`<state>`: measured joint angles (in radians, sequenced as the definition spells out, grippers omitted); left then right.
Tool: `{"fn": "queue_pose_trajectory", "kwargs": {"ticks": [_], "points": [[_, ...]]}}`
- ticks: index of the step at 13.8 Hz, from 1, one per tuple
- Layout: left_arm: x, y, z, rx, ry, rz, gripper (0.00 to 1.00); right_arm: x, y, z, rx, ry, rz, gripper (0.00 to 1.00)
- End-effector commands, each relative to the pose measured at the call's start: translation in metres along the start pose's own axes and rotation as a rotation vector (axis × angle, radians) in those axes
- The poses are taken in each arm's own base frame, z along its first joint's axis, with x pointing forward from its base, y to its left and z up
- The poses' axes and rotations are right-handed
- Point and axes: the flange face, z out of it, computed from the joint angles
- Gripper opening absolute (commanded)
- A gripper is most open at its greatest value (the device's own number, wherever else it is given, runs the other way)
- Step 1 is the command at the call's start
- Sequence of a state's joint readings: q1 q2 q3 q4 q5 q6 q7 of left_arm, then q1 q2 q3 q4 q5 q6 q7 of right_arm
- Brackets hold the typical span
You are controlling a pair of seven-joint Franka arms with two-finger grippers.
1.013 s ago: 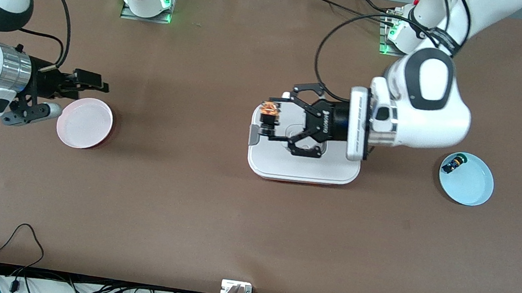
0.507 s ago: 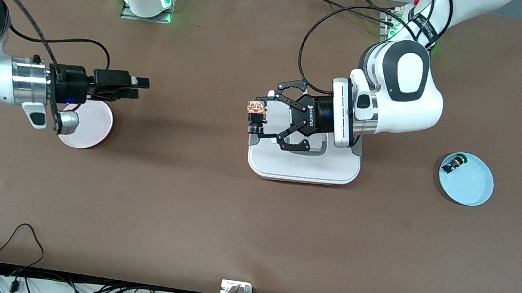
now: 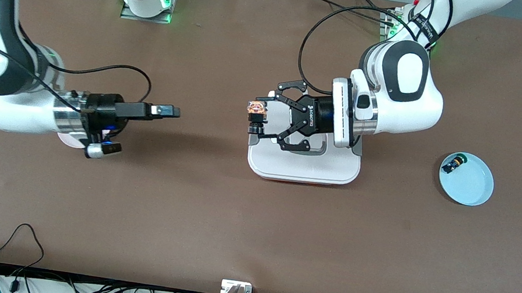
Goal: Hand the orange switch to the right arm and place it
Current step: 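Hold the switch up with the left gripper while the right gripper approaches, then grasp the switch with the right gripper and open the left gripper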
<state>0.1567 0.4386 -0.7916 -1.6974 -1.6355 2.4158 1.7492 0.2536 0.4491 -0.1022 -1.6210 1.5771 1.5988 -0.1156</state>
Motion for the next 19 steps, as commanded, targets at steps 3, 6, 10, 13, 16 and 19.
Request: {"fn": "queue_pose_trajectory", "kwargs": {"ticks": [3,6,10,13,16,19], "points": [[0.001,0.005,-0.002,0.005,0.018,0.005,0.24,-0.008,-0.009,0.068,0.115,0.109,0.037,1.0],[0.002,0.003,-0.003,0.006,0.019,0.005,0.24,-0.017,-0.011,0.104,0.149,0.16,0.061,1.0],[0.002,0.003,-0.003,0.006,0.019,0.003,0.24,-0.025,-0.016,0.123,0.155,0.171,0.072,1.0],[0.002,0.001,-0.006,0.01,0.021,0.003,0.24,-0.03,-0.017,0.131,0.149,0.16,0.066,1.0],[0.001,0.002,-0.005,0.009,0.02,0.003,0.24,-0.037,-0.015,0.149,0.136,0.143,0.057,0.96],[0.001,0.002,-0.004,0.008,0.02,0.001,0.24,-0.039,-0.016,0.151,0.133,0.143,0.054,0.84]]}}
